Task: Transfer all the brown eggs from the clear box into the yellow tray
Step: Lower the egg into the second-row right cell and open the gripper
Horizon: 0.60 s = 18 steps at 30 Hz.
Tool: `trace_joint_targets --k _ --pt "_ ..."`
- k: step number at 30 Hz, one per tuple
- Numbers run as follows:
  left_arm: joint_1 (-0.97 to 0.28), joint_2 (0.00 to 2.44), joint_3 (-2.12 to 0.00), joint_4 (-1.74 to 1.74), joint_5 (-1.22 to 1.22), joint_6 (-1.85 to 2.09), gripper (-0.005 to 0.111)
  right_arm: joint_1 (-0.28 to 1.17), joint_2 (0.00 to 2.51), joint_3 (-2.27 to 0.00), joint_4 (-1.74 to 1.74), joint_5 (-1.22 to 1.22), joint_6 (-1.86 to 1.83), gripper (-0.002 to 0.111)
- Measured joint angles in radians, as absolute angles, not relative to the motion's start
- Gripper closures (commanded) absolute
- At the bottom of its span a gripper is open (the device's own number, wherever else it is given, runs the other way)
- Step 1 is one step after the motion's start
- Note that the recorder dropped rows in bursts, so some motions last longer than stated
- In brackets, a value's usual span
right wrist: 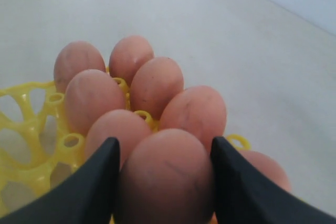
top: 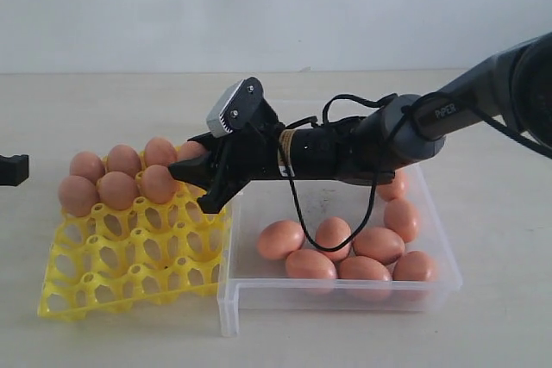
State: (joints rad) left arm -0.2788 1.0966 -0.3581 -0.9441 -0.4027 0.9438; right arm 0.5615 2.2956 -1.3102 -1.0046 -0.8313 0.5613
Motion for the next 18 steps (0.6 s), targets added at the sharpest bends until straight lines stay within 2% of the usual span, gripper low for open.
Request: trace_joint_targets --k 8,11,16,18 --pt "-0.279 1.097 -0.358 -0.944 -0.403 0.944 0.103 0.567 2.296 -1.314 -0.995 -0.82 0.561 0.106" --pt "-0.279 1.097 -0.358 -0.944 -0.403 0.944 0.103 0.567 2.296 -1.314 -0.994 -0.818 0.567 0.095" --pt "-0.279 1.097 -0.358 -0.944 -0.404 0.944 0.103 0.567 2.296 -1.314 -0.992 -0.814 0.596 0.068" --pt "-0.279 1.097 -0.358 -0.944 -0.404 0.944 0.103 0.567 2.296 -1.314 -0.992 -0.809 0.603 0.061"
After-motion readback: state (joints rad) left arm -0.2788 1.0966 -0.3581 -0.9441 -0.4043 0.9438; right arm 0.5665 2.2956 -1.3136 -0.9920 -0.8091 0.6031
